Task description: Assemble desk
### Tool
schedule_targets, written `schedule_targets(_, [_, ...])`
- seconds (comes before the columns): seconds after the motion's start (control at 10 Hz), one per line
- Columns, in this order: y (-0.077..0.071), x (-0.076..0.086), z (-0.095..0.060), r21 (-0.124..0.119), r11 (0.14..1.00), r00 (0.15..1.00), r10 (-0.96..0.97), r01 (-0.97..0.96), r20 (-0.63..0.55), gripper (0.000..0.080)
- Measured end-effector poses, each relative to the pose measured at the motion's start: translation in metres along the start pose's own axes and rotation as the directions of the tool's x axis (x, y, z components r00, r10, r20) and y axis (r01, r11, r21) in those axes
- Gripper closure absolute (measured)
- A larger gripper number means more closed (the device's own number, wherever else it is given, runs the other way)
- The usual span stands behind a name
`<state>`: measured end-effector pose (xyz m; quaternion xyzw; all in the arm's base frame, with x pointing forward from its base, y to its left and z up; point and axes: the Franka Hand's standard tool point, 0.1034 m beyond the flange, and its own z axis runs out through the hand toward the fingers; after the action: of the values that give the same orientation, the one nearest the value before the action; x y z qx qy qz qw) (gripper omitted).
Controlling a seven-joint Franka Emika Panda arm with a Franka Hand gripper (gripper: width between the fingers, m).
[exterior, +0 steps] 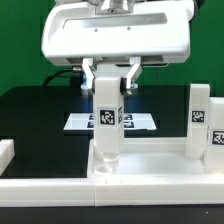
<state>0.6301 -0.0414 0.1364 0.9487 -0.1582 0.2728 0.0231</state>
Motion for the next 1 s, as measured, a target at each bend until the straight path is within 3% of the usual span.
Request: schedule_targets(1.0, [0.0049,-0.0021,0.0023,-0.007,1.0,1.0,-0.008,0.008,0.001,0.0511])
